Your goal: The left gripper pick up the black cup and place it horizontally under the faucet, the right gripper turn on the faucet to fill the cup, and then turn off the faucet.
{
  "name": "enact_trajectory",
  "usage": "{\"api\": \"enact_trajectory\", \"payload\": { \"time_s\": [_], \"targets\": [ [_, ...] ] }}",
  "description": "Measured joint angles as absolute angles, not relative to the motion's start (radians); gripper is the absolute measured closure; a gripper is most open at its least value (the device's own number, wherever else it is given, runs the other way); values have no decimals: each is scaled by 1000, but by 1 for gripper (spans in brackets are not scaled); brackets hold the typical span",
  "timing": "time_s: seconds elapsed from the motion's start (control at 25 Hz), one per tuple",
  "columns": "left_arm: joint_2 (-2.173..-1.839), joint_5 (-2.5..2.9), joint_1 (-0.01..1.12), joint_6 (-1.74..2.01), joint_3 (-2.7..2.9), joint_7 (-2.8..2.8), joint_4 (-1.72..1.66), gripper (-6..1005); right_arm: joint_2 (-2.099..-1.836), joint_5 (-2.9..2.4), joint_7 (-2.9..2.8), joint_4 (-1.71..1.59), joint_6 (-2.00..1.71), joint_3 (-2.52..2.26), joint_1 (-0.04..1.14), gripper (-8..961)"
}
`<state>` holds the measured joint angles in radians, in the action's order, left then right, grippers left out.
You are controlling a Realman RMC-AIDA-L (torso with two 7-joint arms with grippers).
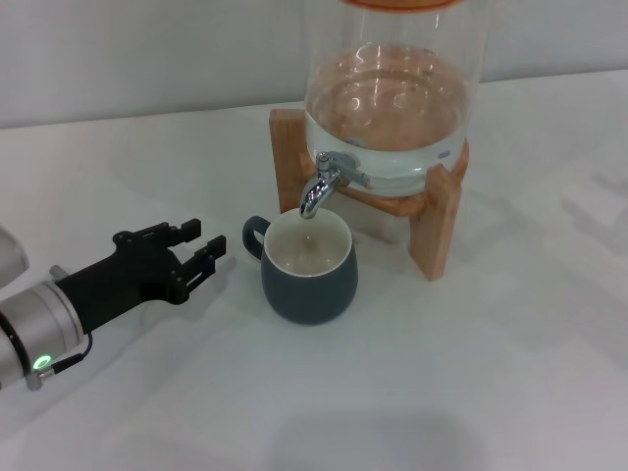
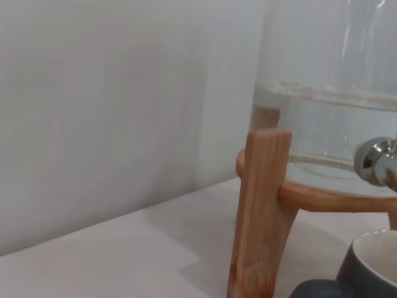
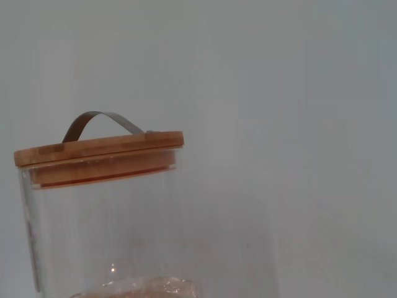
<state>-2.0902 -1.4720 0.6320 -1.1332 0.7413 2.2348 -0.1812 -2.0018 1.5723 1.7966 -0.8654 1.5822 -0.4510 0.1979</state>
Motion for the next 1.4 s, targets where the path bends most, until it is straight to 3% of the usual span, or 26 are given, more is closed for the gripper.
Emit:
{"api": "enact_trajectory", "payload": {
  "time_s": [0.6,0.96,1.08,1.4],
  "targets": [
    [-2085,-1887,337,-1540,741,2243,-367,487,-2002,1572,1787,-852,1618,-440,184,233],
    [-2082,-1988,325,-1545,739,2197,-368,468,-2004,1576,1703,-931,1743,-567,144,233],
    [-2082,-2015,325,-1544,739,2183,-368,256,-2005,1609,1692,-963,1745,-692,120,233],
    [-2080,-2031,322,-1504,739,2166,-369,260,-2005,1699,1694,-996,1736,-935,118,233]
  ]
}}
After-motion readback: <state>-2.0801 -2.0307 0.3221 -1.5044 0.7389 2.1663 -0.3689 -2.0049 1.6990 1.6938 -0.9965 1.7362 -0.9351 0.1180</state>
